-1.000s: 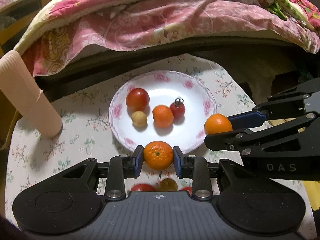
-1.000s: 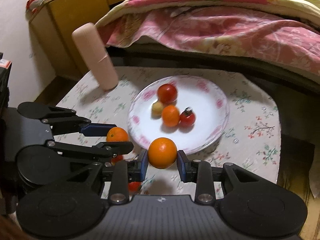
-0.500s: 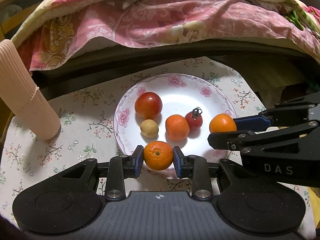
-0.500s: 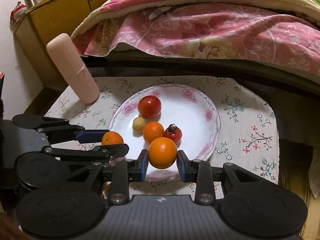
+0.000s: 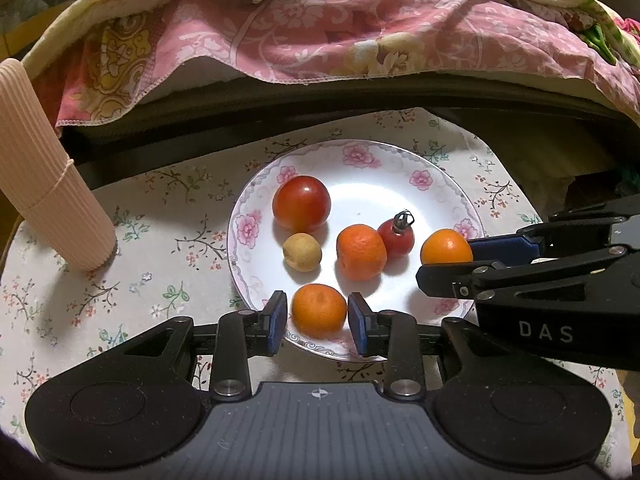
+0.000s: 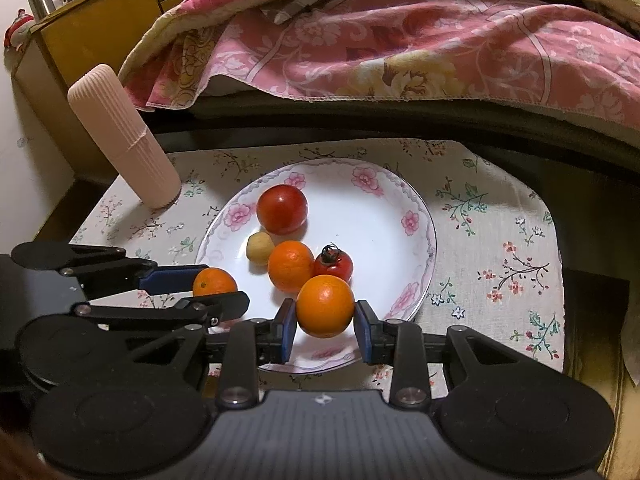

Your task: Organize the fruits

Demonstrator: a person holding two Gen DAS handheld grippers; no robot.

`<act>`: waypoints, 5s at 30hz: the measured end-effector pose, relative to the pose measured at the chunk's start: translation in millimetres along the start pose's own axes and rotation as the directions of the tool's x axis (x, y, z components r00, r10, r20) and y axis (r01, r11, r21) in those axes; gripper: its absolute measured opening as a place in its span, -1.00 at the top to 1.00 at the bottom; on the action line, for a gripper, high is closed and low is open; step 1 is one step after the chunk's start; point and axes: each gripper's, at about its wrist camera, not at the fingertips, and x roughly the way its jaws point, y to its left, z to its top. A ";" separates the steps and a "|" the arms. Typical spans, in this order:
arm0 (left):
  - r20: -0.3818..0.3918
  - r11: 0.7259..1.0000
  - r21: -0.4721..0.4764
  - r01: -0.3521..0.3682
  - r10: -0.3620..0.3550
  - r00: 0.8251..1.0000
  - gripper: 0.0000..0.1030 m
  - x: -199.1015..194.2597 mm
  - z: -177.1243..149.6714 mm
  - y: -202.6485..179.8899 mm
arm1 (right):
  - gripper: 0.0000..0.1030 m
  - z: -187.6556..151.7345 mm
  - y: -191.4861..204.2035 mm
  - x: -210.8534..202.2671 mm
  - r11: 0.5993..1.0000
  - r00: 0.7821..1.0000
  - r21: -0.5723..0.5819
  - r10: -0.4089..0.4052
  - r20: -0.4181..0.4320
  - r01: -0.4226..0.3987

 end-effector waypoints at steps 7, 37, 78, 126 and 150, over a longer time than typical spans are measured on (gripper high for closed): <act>0.010 1.000 -0.015 -0.007 0.008 1.000 0.00 -3.6 0.9 2.1 | 0.36 0.4 -1.4 -0.3 1.000 1.000 0.007 -0.005 0.011 0.005; 0.016 0.999 0.023 -0.037 0.037 0.999 -0.11 -21.2 -8.7 0.5 | 0.35 -3.6 8.7 -15.0 1.000 1.000 -0.027 0.001 0.024 0.000; -0.101 0.987 0.161 0.031 -0.014 0.995 -0.52 -56.1 -77.7 6.6 | 0.34 -60.1 53.6 -13.3 0.962 0.975 -0.207 0.144 -0.172 -0.179; -0.118 0.992 0.102 0.073 -0.060 0.991 0.31 -26.9 -75.2 -2.4 | 0.27 -62.2 35.4 -8.3 0.975 0.975 -0.191 0.074 -0.211 -0.116; -0.176 0.989 0.128 0.078 -0.055 0.983 -0.22 -56.7 -119.3 -9.7 | 0.22 -77.5 54.4 -11.0 0.931 0.974 -0.335 0.075 -0.212 -0.145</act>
